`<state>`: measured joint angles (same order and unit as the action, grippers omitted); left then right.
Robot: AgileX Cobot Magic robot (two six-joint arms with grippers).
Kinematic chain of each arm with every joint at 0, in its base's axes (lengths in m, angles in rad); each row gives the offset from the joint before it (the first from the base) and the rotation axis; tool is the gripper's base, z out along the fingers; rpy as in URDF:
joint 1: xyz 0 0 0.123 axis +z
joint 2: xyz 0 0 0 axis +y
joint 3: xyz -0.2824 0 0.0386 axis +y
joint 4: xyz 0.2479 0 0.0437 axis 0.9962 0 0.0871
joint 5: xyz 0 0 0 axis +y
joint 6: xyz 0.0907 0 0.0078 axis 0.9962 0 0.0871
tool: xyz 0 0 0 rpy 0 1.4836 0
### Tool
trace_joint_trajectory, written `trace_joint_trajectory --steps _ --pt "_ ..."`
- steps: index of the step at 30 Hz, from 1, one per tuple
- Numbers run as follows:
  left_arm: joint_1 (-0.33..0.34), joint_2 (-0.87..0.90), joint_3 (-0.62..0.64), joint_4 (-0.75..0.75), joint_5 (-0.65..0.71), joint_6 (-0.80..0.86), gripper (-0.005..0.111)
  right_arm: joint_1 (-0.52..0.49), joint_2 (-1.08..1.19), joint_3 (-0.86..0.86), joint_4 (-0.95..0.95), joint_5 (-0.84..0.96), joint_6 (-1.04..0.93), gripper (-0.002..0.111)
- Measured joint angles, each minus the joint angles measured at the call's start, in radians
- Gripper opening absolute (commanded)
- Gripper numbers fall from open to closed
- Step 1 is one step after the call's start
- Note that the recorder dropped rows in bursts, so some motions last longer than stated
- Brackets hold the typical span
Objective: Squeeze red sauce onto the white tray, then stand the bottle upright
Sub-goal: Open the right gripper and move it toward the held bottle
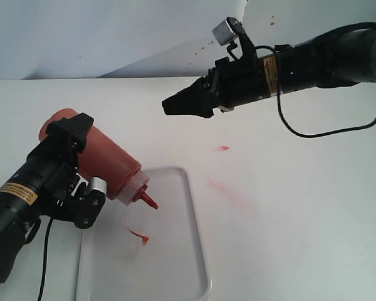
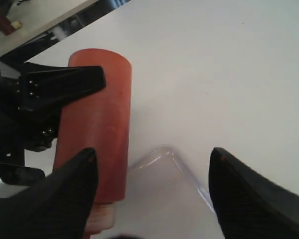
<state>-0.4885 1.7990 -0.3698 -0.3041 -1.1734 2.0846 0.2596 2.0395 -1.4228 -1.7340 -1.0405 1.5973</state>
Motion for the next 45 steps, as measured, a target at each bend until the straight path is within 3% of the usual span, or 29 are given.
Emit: trace_joint_trajectory --steps 17,22,26,34,45 --pt "0.000 0.000 0.000 0.000 0.000 0.013 0.000 0.007 0.064 -0.035 0.031 0.062 -0.083 0.059" --pt "0.000 0.000 0.000 0.000 0.000 0.019 0.000 0.080 0.064 -0.035 0.001 0.071 -0.157 0.059" --pt "0.000 0.000 0.000 -0.002 0.000 0.020 0.000 0.136 0.064 -0.035 -0.010 0.132 -0.206 0.059" --pt "0.000 0.000 -0.008 -0.017 0.000 0.020 0.000 0.138 0.064 -0.035 0.024 0.305 -0.209 0.059" --pt "0.000 0.000 -0.008 -0.019 0.000 0.022 0.000 0.138 0.112 -0.037 0.028 0.206 -0.246 0.059"
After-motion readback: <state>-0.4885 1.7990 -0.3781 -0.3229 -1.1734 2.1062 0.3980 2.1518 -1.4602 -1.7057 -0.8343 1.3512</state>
